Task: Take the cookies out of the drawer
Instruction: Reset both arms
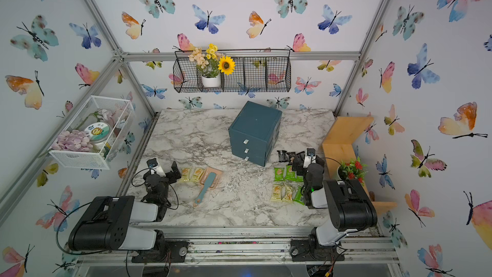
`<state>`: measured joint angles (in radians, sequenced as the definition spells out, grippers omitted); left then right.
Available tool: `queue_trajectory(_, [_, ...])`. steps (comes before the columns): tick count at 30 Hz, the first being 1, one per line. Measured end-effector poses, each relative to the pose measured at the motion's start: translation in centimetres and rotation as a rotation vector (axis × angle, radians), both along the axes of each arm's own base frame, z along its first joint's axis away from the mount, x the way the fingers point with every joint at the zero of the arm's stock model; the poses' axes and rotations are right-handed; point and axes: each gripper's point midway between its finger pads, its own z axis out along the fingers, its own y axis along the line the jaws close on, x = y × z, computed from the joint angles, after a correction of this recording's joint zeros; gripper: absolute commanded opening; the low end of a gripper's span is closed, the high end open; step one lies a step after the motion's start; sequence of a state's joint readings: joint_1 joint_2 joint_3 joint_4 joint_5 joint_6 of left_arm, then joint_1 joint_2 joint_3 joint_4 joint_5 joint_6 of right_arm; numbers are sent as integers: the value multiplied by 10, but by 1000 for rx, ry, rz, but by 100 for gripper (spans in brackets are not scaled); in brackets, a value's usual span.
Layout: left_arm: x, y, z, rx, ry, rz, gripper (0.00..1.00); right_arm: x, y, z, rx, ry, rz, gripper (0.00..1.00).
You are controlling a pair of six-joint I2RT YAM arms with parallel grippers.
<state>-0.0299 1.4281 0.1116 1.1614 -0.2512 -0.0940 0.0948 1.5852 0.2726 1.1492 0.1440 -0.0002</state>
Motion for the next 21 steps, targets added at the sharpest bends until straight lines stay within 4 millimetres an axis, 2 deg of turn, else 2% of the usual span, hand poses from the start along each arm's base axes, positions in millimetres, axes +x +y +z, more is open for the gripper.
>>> queue_trajectory(6, [10, -3, 21, 8, -68, -14, 98, 3, 1, 1, 4, 0, 10, 99])
queue_trajectory(21, [17, -12, 16, 21, -23, -39, 98, 1, 2, 0, 5, 2, 16, 99])
